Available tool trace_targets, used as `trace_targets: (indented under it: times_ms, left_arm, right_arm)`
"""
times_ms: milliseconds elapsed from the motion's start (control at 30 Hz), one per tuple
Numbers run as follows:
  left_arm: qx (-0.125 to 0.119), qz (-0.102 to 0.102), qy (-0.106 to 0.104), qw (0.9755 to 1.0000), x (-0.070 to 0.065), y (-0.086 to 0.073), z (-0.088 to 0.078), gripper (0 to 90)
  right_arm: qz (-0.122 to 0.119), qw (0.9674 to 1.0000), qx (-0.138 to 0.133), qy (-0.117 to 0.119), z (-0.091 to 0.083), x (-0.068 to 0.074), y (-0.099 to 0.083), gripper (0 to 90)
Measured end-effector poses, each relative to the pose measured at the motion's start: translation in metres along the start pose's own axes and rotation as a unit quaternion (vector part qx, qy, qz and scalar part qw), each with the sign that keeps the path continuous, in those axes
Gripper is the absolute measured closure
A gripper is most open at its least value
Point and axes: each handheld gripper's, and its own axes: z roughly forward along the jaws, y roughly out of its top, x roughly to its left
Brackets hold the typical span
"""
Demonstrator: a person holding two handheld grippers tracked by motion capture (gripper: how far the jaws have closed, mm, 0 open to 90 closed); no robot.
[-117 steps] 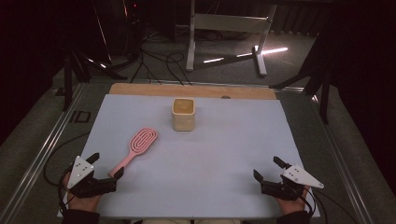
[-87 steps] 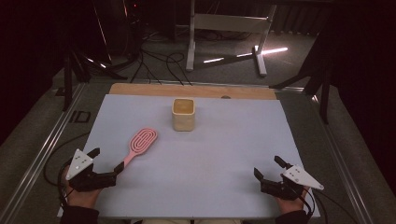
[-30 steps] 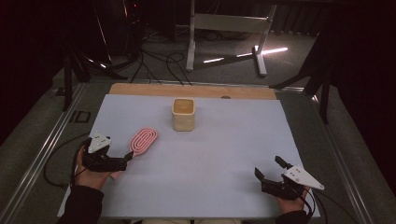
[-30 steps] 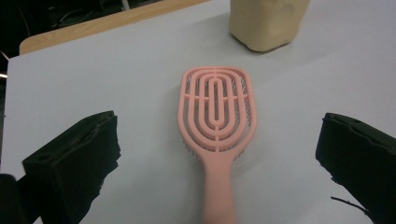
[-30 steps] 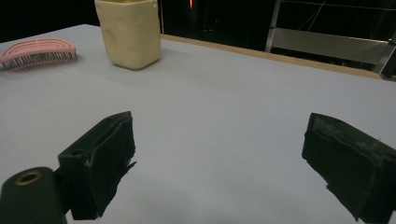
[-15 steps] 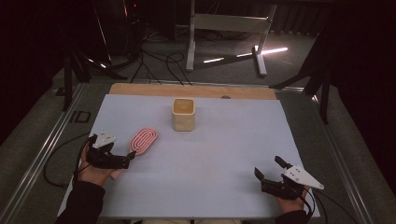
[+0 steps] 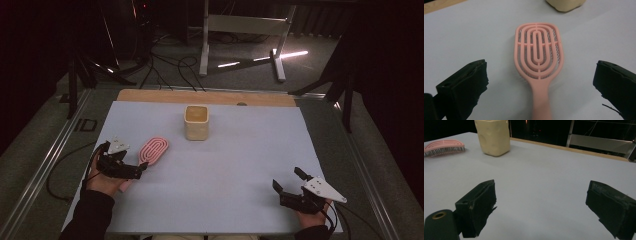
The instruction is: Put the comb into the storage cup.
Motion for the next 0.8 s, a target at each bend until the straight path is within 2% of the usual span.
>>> trace_targets:
  times_ms: [233, 633, 800]
  left_arm:
    - [0.026, -0.005, 0.009, 0.9996, 0.001, 0.001, 0.006, 0.2]
    - [0.066, 0.001, 0.006, 0.9978, 0.000, 0.004, 0.016, 0.2]
    - [0.074, 0.001, 0.003, 0.9973, 0.000, 0.005, 0.019, 0.2]
  right_arm:
    - [0.000, 1.0000, 0.000, 0.001, 0.000, 0.000, 0.000, 9.1]
    - [-0.001, 1.0000, 0.002, 0.001, 0.000, 0.000, 0.000, 9.1]
    - [-0.002, 1.0000, 0.003, 0.003, 0.001, 0.000, -0.001, 9.1]
